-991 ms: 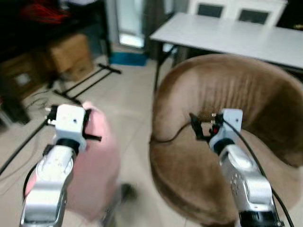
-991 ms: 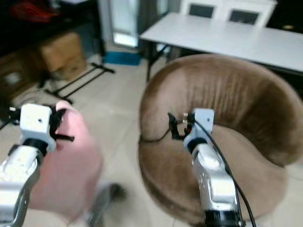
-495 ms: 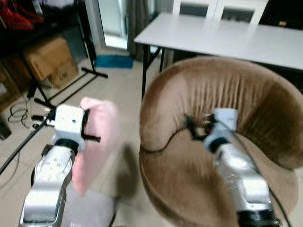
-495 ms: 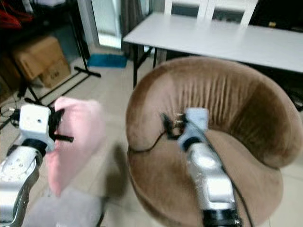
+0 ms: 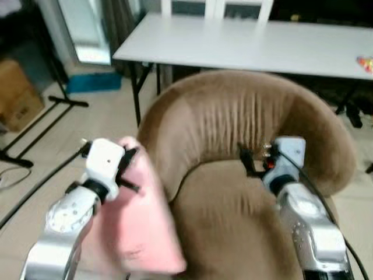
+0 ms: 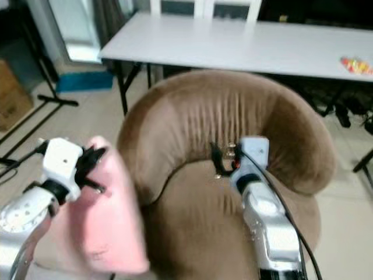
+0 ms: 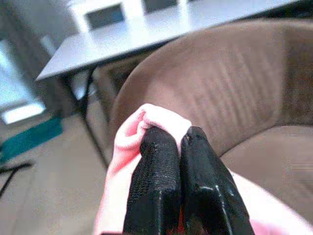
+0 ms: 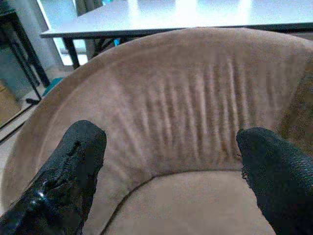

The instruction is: Move the pillow to the sofa from floor

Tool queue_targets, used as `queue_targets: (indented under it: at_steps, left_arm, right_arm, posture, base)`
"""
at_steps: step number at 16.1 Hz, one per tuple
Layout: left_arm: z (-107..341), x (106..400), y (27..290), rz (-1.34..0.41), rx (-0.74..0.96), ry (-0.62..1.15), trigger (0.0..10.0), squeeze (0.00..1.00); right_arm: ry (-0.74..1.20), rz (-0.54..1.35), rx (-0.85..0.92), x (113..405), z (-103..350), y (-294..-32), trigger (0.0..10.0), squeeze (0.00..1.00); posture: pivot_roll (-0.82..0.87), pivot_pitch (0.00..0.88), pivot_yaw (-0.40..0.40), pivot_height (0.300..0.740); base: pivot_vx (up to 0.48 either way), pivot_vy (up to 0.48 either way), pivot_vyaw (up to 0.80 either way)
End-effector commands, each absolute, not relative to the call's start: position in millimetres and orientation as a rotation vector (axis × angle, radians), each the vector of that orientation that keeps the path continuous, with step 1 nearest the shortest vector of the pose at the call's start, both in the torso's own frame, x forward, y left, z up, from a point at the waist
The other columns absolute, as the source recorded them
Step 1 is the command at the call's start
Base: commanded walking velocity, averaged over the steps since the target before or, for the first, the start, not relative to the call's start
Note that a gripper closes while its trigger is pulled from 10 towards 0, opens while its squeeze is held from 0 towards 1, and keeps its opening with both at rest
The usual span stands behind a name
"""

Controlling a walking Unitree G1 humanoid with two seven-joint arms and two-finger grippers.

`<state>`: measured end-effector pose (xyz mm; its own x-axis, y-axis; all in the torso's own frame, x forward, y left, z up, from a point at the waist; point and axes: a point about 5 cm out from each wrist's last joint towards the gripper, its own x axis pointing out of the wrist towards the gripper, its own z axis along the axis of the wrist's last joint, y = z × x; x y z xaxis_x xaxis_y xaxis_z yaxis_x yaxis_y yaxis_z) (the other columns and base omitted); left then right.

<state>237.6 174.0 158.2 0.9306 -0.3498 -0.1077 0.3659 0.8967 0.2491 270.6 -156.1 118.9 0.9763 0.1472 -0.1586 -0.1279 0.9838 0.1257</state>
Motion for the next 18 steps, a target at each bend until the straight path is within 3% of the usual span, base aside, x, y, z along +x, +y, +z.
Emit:
queue_targets:
  at_steps: [1,11,18]
  left_arm:
    - [163,234,174,-0.419,0.261,0.044,10.0,0.0]
    - [166,249,163,-0.569,0.251,0.043,10.0,0.0]
    - [198,324,89,-0.844,0.161,-0.115,10.0,0.0]
  right_arm:
    - [0.143,0.182,0.125,271,126,-144,10.0,0.0]
    - [0.143,0.154,0.122,260,128,-151,10.0,0.0]
    - [0.155,0.105,0.075,260,132,-168,10.0,0.0]
  posture:
    - [0.04,0.0,0.029,0.74]
    - [-0.01,0.0,0.053,0.74]
    - [-0.07,0.0,0.051,0.74]
  base:
    - [0.0,0.0,0.0]
    - [0.0,0.0,0.0]
    - [0.0,0.0,0.0]
